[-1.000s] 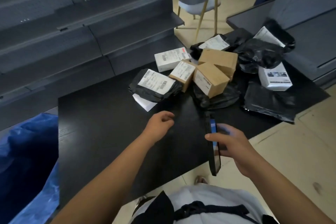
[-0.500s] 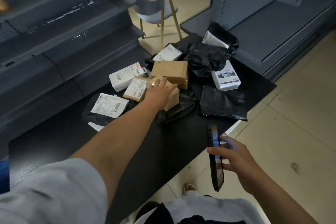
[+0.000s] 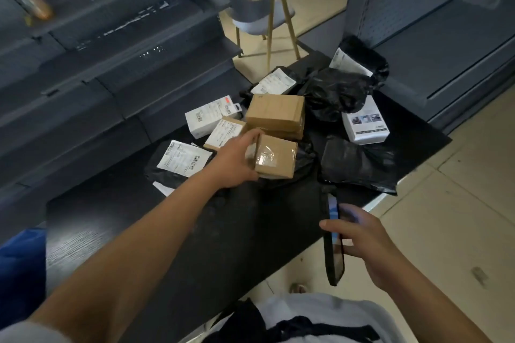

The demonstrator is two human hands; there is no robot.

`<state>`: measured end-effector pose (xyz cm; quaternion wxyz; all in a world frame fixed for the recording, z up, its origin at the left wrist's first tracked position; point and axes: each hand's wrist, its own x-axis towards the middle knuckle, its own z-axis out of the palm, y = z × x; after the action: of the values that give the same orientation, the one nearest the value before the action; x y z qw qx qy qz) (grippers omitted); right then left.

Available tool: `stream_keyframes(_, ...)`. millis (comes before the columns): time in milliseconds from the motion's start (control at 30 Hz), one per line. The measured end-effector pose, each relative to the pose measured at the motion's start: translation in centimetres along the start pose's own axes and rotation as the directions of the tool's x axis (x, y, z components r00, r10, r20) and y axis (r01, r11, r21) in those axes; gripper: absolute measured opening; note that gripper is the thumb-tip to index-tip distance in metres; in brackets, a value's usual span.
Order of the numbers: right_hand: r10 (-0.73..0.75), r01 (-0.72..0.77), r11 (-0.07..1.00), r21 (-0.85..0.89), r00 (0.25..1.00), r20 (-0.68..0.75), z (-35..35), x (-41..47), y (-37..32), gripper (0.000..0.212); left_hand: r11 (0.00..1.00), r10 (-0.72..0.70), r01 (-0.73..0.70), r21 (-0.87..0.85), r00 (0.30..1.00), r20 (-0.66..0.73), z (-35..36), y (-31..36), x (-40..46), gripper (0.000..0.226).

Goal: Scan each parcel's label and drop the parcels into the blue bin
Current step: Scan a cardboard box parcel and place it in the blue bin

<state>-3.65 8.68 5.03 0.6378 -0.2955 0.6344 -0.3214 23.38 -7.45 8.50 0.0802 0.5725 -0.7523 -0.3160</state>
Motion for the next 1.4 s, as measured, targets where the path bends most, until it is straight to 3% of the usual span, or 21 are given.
stream_keyframes(100, 0.008, -0.007, 1.000, -0.027, 0.999, 0.048, 1.8, 0.8, -0.5, 0.061, 0.910, -0.131, 0.123, -0.397, 0.991, 0.007, -0.3, -3.0, -8.1, 0.089)
stream_keyframes(233, 0.051, -0.041, 0.996, -0.084, 0.992, 0.119, 5.3, 1.7, -0.9, 0.057, 0.746, -0.401, 0.300, -0.595, 0.915, -0.042, 1.1, -8.7, -17.1, 0.082)
stream_keyframes(300, 0.067, -0.046, 0.991, -0.123, 0.984, 0.167, 7.5, 1.8, -1.1, 0.056, 0.719, -0.531, 0.411, -0.560, 0.845, -0.062, 1.6, -11.4, -20.7, 0.074)
stream_keyframes(433, 0.080, -0.017, 0.972, -0.235, 0.962, 0.260, 12.1, 1.8, -0.8, 0.061, 0.678, -0.728, 0.659, -0.327, 0.664, -0.171, 2.7, -16.2, -26.0, 0.091)
stream_keyframes(533, 0.077, 0.023, 0.955, -0.297, 0.944, 0.320, 15.5, 1.1, -0.5, 0.059, 0.628, -0.776, 0.764, -0.146, 0.602, -0.188, 3.4, -18.9, -28.4, 0.102)
stream_keyframes(667, 0.093, 0.040, 0.936, -0.350, 0.930, 0.356, 19.4, -0.6, 0.1, 0.052, 0.652, -0.717, 0.748, 0.121, 0.661, -0.222, 4.5, -20.6, -30.0, 0.098)
stream_keyframes(800, 0.093, 0.057, 0.922, -0.382, 0.927, 0.363, 22.3, -2.3, 0.7, 0.043, 0.739, -0.607, 0.654, 0.162, 0.751, -0.259, 5.9, -21.2, -31.4, 0.100)
stream_keyframes(900, 0.090, 0.057, 0.910, -0.410, 0.940, 0.329, 24.1, -3.0, 1.1, 0.049, 0.789, -0.582, 0.612, 0.056, 0.773, -0.251, 6.1, -22.2, -33.4, 0.113)
stream_keyframes(1033, 0.083, 0.051, 0.901, -0.430, 0.954, 0.288, 26.1, -3.8, 1.6, 0.052, 0.782, -0.621, 0.615, -0.102, 0.756, -0.206, 6.0, -25.5, -37.6, 0.121)
stream_keyframes(1100, 0.084, 0.045, 0.894, -0.445, 0.960, 0.267, 27.0, -4.4, 2.1, 0.053, 0.790, -0.609, 0.571, -0.224, 0.772, -0.181, 6.0, -26.9, -38.9, 0.110)
stream_keyframes(1167, 0.090, 0.038, 0.884, -0.465, 0.964, 0.251, 27.6, -5.0, 2.8, 0.057, 0.784, -0.579, 0.482, -0.392, 0.796, -0.179, 5.6, -27.9, -39.2, 0.086)
stream_keyframes(1267, 0.073, 0.051, 0.881, -0.471, 0.967, 0.243, 28.1, -6.0, 2.9, 0.053, 0.655, -0.591, 0.401, -0.641, 0.800, -0.103, 4.3, -29.4, -38.4, 0.056)
stream_keyframes(1400, 0.051, 0.046, 0.885, -0.463, 0.979, 0.195, 28.9, -7.2, 2.9, 0.051, 0.320, -0.622, 0.344, -0.883, 0.779, 0.079, 2.5, -31.3, -37.4, 0.051)
